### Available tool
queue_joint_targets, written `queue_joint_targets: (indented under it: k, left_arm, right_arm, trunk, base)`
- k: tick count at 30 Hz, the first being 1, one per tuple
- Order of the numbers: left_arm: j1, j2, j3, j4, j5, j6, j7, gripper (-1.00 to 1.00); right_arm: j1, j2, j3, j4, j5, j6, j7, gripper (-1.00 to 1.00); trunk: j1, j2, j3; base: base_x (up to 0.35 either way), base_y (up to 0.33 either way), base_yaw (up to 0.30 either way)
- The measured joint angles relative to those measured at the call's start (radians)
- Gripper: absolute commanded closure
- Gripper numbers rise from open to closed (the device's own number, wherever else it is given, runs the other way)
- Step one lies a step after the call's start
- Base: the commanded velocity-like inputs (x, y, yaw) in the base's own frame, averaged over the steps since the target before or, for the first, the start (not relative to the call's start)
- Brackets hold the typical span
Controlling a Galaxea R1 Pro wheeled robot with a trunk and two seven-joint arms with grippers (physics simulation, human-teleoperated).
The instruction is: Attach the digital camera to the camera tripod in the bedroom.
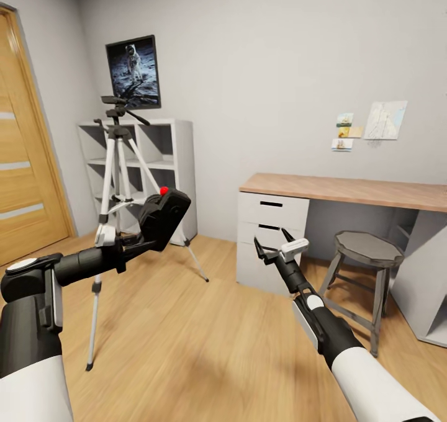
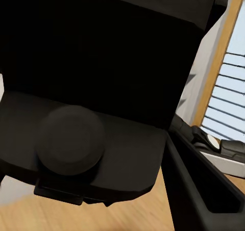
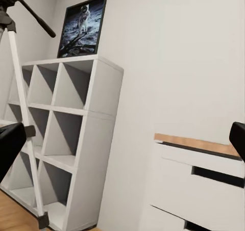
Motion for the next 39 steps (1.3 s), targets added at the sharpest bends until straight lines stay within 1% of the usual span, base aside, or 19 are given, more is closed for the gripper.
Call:
queue_joint_targets:
  k: [4, 7, 8, 11, 16, 19, 21, 23, 25, 27, 28, 29, 30, 32, 34, 37, 39]
  left_arm:
    - [0.000, 0.000, 0.000, 0.000, 0.000, 0.000, 0.000, 1.00]
    - [-0.001, 0.000, 0.000, 0.000, 0.000, 0.000, 0.000, 1.00]
    - [0.000, 0.000, 0.001, 0.000, 0.000, 0.000, 0.000, 1.00]
    - [0.000, 0.001, 0.002, 0.000, 0.000, 0.000, 0.000, 1.00]
    - [-0.001, 0.002, 0.007, 0.000, 0.000, 0.000, 0.000, 1.00]
    - [-0.001, 0.005, 0.010, 0.000, -0.001, 0.001, 0.000, 1.00]
    - [0.000, 0.010, 0.011, 0.000, -0.001, 0.011, 0.000, 1.00]
    - [0.000, 0.013, 0.012, 0.000, -0.001, 0.023, 0.000, 1.00]
    - [-0.001, 0.022, 0.011, 0.000, -0.001, 0.056, 0.000, 1.00]
    - [0.000, 0.028, 0.011, 0.000, -0.001, 0.066, 0.000, 1.00]
    - [-0.001, 0.035, 0.011, 0.000, -0.001, 0.072, 0.000, 1.00]
    - [-0.001, 0.039, 0.011, 0.000, -0.001, 0.075, 0.000, 1.00]
    - [0.000, 0.045, 0.011, 0.000, -0.001, 0.078, 0.000, 1.00]
    - [0.000, 0.051, 0.012, 0.000, -0.001, 0.081, 0.000, 1.00]
    - [0.000, 0.054, 0.012, 0.000, -0.001, 0.083, 0.000, 1.00]
    - [0.000, 0.056, 0.011, 0.000, 0.000, 0.084, 0.000, 1.00]
    - [0.000, 0.057, 0.010, 0.000, 0.000, 0.085, 0.000, 1.00]
  right_arm:
    - [0.000, 0.000, 0.000, 0.013, 0.000, 0.000, -0.001, -1.00]
    - [0.000, 0.000, -0.003, 0.058, 0.000, -0.002, -0.001, -1.00]
    - [0.000, 0.000, -0.004, 0.106, 0.000, -0.004, -0.004, -1.00]
    - [0.000, 0.000, -0.004, 0.125, 0.001, -0.003, -0.006, -1.00]
    - [0.000, 0.001, -0.005, 0.157, 0.000, -0.002, -0.023, -1.00]
    - [0.000, 0.001, -0.006, 0.195, 0.000, -0.003, -0.056, -1.00]
    - [0.000, 0.001, -0.005, 0.220, 0.000, -0.003, -0.093, -1.00]
    - [0.000, 0.001, -0.004, 0.230, 0.001, -0.003, -0.106, -1.00]
    - [0.000, 0.002, 0.002, 0.315, 0.002, -0.002, -0.123, -1.00]
    - [0.000, 0.002, 0.004, 0.392, 0.003, -0.002, -0.126, -1.00]
    - [0.001, 0.002, 0.005, 0.479, 0.003, -0.002, -0.127, -1.00]
    - [0.000, 0.002, 0.005, 0.530, 0.003, -0.003, -0.128, -1.00]
    - [0.001, 0.002, 0.005, 0.619, 0.003, -0.006, -0.128, -1.00]
    - [0.001, 0.002, 0.005, 0.722, 0.003, -0.008, -0.129, -1.00]
    - [0.002, 0.002, 0.005, 0.776, 0.003, -0.006, -0.129, -1.00]
    - [0.015, 0.002, 0.005, 0.810, 0.003, 0.000, -0.131, -1.00]
    - [0.050, 0.001, 0.005, 0.824, 0.003, 0.001, -0.132, -1.00]
  trunk:
    - [-0.002, 0.001, 0.015]
    - [-0.003, 0.002, 0.027]
    - [-0.004, 0.002, 0.031]
    - [-0.005, 0.003, 0.043]
    - [-0.024, 0.038, 0.058]
    - [-0.035, 0.059, 0.068]
    - [-0.043, 0.073, 0.074]
    - [-0.051, 0.087, 0.080]
    - [-0.058, 0.101, 0.086]
    - [-0.066, 0.115, 0.093]
    - [-0.070, 0.122, 0.096]
    - [-0.074, 0.129, 0.099]
    - [-0.078, 0.136, 0.102]
    - [-0.085, 0.150, 0.108]
    - [-0.093, 0.164, 0.115]
    - [-0.104, 0.185, 0.124]
    - [-0.112, 0.199, 0.130]
  base:
    - [0.000, 0.000, 0.000]
    - [0.000, 0.000, 0.000]
    - [0.000, 0.000, 0.000]
    - [0.000, 0.000, 0.000]
    - [0.000, 0.000, 0.000]
    - [0.000, 0.000, 0.000]
    - [0.000, 0.000, 0.000]
    - [0.000, 0.000, 0.000]
    - [0.000, 0.000, 0.000]
    - [0.000, 0.000, 0.000]
    - [0.000, 0.000, 0.000]
    - [0.000, 0.000, 0.000]
    - [0.000, 0.000, 0.000]
    - [0.000, 0.000, 0.000]
    - [0.000, 0.000, 0.000]
    - [0.000, 0.000, 0.000]
    - [0.000, 0.000, 0.000]
